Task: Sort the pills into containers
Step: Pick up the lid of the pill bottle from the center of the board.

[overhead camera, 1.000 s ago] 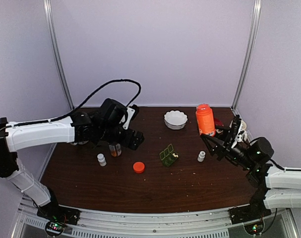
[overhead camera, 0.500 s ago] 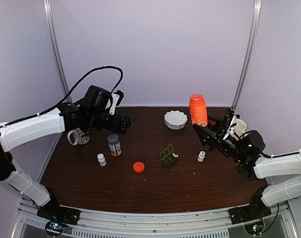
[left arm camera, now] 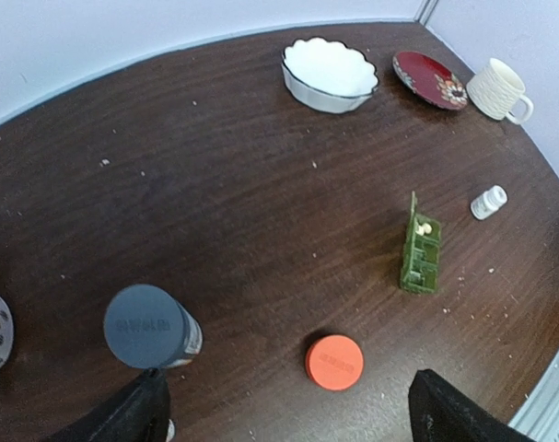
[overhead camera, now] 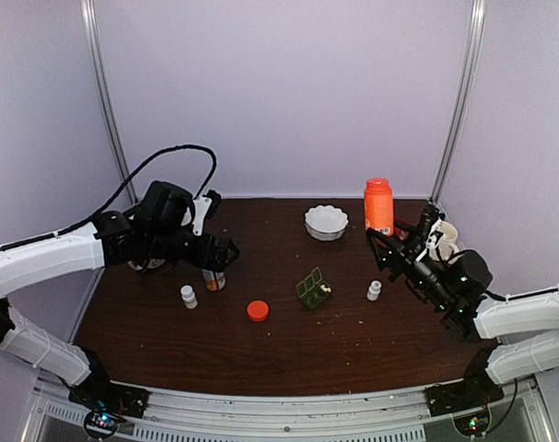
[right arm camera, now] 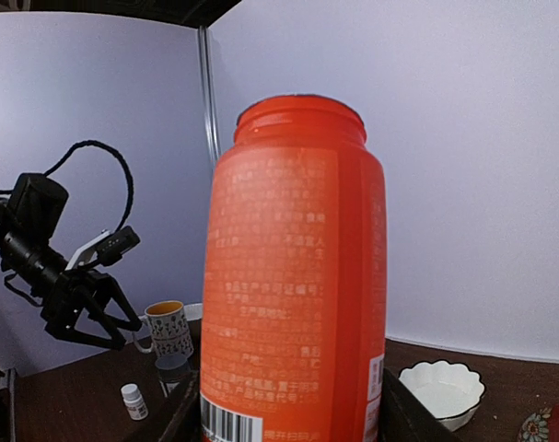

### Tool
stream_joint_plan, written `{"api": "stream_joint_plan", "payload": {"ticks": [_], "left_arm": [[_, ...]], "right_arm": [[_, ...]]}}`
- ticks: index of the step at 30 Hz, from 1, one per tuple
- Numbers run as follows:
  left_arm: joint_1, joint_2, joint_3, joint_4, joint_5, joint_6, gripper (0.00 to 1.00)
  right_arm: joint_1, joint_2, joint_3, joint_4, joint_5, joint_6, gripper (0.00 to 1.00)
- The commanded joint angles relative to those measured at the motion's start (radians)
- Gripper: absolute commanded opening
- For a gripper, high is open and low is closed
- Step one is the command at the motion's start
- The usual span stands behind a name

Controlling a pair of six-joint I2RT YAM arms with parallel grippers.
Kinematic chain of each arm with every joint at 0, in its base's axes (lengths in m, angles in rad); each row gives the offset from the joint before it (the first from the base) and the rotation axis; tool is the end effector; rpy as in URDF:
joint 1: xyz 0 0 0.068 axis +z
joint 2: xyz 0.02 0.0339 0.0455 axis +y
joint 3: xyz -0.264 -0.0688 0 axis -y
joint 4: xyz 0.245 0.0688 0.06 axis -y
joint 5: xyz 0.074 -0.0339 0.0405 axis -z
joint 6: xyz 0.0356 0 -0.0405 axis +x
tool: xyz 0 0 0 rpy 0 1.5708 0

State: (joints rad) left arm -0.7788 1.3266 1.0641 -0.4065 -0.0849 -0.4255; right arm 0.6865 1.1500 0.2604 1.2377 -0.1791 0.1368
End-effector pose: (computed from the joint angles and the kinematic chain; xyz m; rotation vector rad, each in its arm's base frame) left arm 0.2115 -0.2045 0.2961 0.3570 2.2684 -0.5492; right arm 0.1627 0.1415 0.2391 -0.4974 1.1692 0.8231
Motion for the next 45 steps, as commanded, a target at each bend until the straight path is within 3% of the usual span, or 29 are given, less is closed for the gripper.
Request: {"api": "stream_joint_plan", "payload": {"ticks": [1,5,10,20,29,45], "left_arm": [[-0.003,-0.062,-0.042,0.093,0.130,-0.102,0.93],[-0.016,-0.043,-0.011,-0.031,0.204,-0.127,0.92],[-0.026,-0.023,-0.035,-0.033,0.294,-0.158,0.96],[-0.085,0.062,-0.049,-0.042,0.175,-0.158,0.97],[-0.127,0.162,-0.014,-0.078,0.014,-0.096,0.97],[-0.138,0.257,0.010,0.022,0.040,-0.044,0.96]], "right_arm": [[0.021,-0.145,0.082,-0.198,0.165,0.091,0.00],[0.033,-0.259,0.190,-0.529,0.204,0.070,0.00],[0.033,-0.326,0.215,-0.690,0.193,0.057,0.00],[0.033,-0.202,0.271,-0.901,0.076,0.184,0.00],[0.030,-0.201,0.214,-0.853,0.127,0.277,0.00],[0.024,-0.271,0.150,-0.864,-0.011,0.237,0.00]]}}
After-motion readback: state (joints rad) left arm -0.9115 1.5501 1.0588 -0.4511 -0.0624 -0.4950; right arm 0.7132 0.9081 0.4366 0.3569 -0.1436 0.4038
